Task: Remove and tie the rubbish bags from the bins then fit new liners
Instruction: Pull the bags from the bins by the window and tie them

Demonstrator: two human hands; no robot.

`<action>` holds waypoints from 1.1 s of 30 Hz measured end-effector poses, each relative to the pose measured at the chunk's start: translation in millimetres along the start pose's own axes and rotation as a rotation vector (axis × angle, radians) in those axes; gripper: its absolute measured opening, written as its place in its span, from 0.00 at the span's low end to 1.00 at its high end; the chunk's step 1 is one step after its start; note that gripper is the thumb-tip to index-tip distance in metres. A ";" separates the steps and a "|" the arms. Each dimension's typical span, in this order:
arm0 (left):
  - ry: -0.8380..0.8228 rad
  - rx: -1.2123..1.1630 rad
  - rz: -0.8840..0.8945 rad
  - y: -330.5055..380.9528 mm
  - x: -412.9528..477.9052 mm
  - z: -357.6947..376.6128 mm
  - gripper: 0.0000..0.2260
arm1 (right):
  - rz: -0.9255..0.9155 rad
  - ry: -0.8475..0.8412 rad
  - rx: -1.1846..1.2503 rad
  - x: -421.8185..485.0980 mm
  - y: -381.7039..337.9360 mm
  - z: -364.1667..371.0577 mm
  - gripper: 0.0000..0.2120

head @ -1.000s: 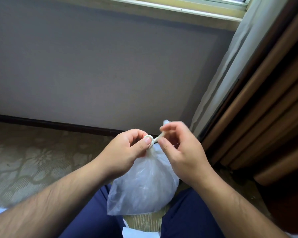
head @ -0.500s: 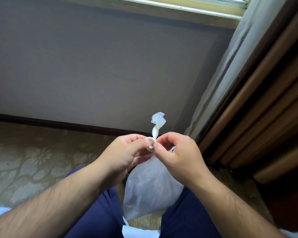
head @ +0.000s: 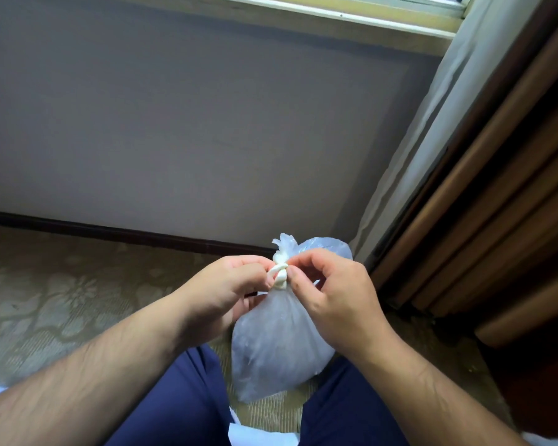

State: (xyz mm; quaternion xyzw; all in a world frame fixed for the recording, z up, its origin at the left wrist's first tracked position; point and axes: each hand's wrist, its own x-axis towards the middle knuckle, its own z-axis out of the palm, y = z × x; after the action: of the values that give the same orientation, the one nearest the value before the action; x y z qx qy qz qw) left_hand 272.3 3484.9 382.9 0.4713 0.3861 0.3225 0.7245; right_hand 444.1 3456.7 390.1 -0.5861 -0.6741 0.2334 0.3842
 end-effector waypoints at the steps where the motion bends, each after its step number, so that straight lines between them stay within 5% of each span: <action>1: 0.011 -0.025 0.005 -0.7 0.3 -0.3 0.07 | 0.016 0.030 0.037 -0.3 -0.2 1.4 0.03; 6: 0.057 -0.050 0.067 -3.4 0.7 -2.5 0.07 | 0.103 0.048 0.123 -0.1 -3.6 -1.8 0.05; 12: 0.097 0.366 0.243 2.9 -0.6 -5.2 0.05 | 0.121 -0.077 0.050 1.8 -4.6 -8.3 0.05; 19: 0.049 0.850 0.311 7.3 -0.6 -10.3 0.15 | 0.212 -0.137 -0.065 7.9 -5.5 -11.4 0.09; 25: 0.237 0.829 0.378 -8.6 5.7 -13.3 0.09 | 0.175 -0.131 -0.097 12.6 -3.9 -12.5 0.09; 28: 0.195 0.866 0.413 -9.1 4.9 -9.6 0.15 | 0.152 -0.155 -0.020 13.0 -6.1 -12.0 0.11; 33: 0.132 0.869 0.491 -5.7 11.6 -10.7 0.04 | 0.136 -0.215 0.110 13.4 -5.5 -13.5 0.09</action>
State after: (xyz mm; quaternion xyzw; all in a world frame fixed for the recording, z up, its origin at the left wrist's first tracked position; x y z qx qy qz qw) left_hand 269.4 3497.2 371.8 0.7851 0.4072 0.3219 0.3379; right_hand 451.2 3466.7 405.6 -0.5803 -0.6562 0.3570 0.3244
